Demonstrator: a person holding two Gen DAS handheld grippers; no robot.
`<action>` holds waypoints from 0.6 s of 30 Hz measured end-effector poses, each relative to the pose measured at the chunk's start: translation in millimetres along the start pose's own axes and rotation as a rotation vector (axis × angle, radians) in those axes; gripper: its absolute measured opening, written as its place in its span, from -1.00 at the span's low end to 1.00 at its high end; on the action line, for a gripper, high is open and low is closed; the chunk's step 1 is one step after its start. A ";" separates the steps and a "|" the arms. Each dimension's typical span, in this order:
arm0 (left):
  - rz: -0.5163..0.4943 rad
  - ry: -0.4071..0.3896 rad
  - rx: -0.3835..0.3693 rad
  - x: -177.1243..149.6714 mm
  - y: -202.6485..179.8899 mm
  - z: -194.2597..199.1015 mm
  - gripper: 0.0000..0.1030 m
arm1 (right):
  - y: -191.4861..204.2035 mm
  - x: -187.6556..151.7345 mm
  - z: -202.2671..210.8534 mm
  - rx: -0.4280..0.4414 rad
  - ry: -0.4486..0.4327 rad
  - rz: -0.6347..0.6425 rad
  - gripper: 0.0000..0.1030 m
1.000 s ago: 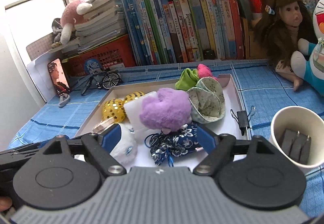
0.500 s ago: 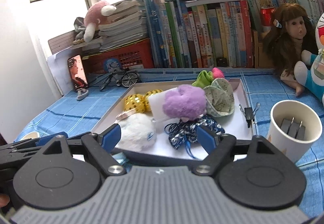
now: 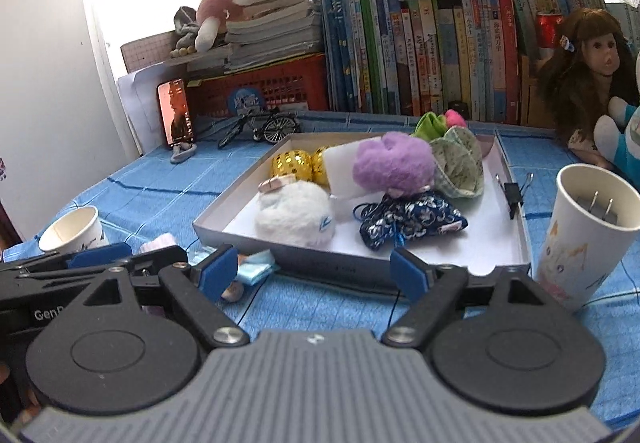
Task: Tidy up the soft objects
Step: 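Withdraw both open tools from the tray toward the items beside it, then grasp the white folded paper item with the left tool while the right tool reaches the mask packet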
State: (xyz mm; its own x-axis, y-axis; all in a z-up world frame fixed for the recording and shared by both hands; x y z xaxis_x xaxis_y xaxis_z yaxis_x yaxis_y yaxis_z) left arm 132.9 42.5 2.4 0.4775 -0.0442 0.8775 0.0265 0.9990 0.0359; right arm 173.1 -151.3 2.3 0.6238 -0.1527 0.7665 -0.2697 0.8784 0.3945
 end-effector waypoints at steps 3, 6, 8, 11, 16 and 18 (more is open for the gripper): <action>0.011 -0.010 -0.002 -3.4 3.9 4.0 0.35 | -1.1 -3.3 -1.6 -0.008 0.004 0.003 0.74; 0.003 -0.027 0.029 -6.1 7.1 8.8 0.35 | -1.4 -8.1 -2.4 -0.006 0.015 0.007 0.74; -0.007 -0.035 0.039 -8.3 8.0 11.5 0.35 | -1.4 -11.2 -2.8 -0.007 0.019 0.011 0.74; -0.005 -0.035 0.040 -11.5 9.6 14.0 0.34 | -1.3 -15.3 -2.8 -0.009 0.022 0.023 0.74; 0.005 -0.028 0.043 -17.8 13.8 17.9 0.31 | 0.8 -21.8 -4.1 -0.004 0.031 0.049 0.74; 0.005 -0.029 0.048 -22.0 14.7 21.4 0.26 | 1.9 -26.2 -5.3 -0.006 0.035 0.071 0.74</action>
State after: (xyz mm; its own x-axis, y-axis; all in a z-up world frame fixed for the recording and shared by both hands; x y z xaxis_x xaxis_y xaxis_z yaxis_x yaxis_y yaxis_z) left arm 104.0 58.3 -6.1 0.4520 -0.0392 0.8911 -0.0186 0.9984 0.0534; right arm 160.1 -143.2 -19.7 0.6285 -0.0740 0.7743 -0.3099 0.8892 0.3365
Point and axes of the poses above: each gripper's, at about its wrist camera, not at the fingertips, and z roughly against the way its jaws point, y to its left, x to its top, the point moved 7 cm from there along -z, roughly the way its jaws point, and after that the axes turned 13 degrees about -z, right-handed, at the moved point
